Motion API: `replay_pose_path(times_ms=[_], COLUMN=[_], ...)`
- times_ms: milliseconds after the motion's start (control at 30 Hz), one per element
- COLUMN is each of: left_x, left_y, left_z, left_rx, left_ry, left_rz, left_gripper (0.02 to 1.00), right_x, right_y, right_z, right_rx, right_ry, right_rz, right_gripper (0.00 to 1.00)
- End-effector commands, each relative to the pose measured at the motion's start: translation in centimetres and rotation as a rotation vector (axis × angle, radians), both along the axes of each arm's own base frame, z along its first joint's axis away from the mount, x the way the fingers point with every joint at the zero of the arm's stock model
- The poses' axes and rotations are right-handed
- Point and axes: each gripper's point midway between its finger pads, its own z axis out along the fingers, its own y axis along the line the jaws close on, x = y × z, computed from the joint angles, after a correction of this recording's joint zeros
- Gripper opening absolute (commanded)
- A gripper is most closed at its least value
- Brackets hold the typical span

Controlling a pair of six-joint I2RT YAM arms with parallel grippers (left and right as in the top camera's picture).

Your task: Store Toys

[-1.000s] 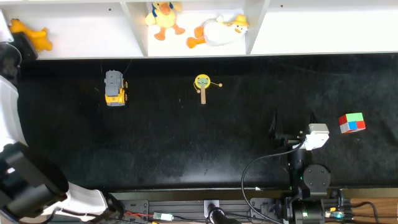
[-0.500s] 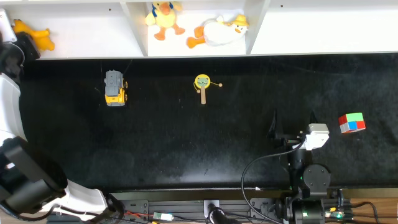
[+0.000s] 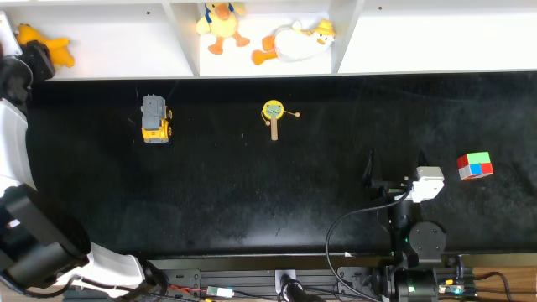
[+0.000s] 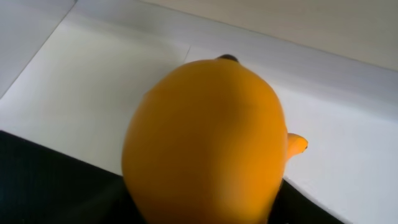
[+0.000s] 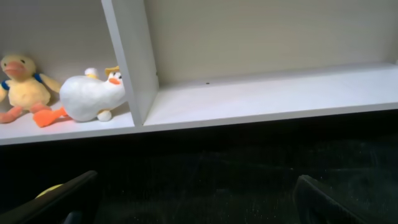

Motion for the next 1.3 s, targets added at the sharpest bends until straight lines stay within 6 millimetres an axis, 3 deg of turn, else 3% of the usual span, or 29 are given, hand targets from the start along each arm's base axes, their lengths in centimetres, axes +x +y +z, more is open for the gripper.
replay_pose_path(times_ms=[33,100,467,700,900,1133,1300], left_x=[0.8,0.9,1.0,-0.5,-1.5,-4.1,-7.2], left_y=[0.1,-0.1,-1.0,-1.0,-1.6,-2.9,-4.7], left_z=[0.6,0.6,0.3,-0.5,0.4,-0.1,-1.0], left_rx=[0.015,0.015,0.007,0.008,0.037,0.044,0.031], left_ry=[-0.014,-0.014,-0.001,0.072,0.092,0.123,0.140], left_rz=[-0.005,-0.008,-0.024,0.001,-0.032,-0.052,-0.056], left_gripper=[0.943,0.998,0.998,0.998,0.996,0.998,0.998], right_x=[0.0,0.0,0.0,0.0,0.0,0.0,0.0], right_y=[0.0,0.0,0.0,0.0,0.0,0.0,0.0], right_z=[-0.4,-0.4,-0.4,-0.4,-0.4,-0.4,-0.4], right_rx=[0.004,0.004,0.004,0.004,0.004,0.004,0.004], right_ry=[0.000,0.000,0.000,0.000,0.000,0.000,0.000], right_rz=[0.001,0.001,0.001,0.001,0.001,0.001,0.001], right_gripper=[0.996,0.996,0.996,0.996,0.996,0.996,0.996])
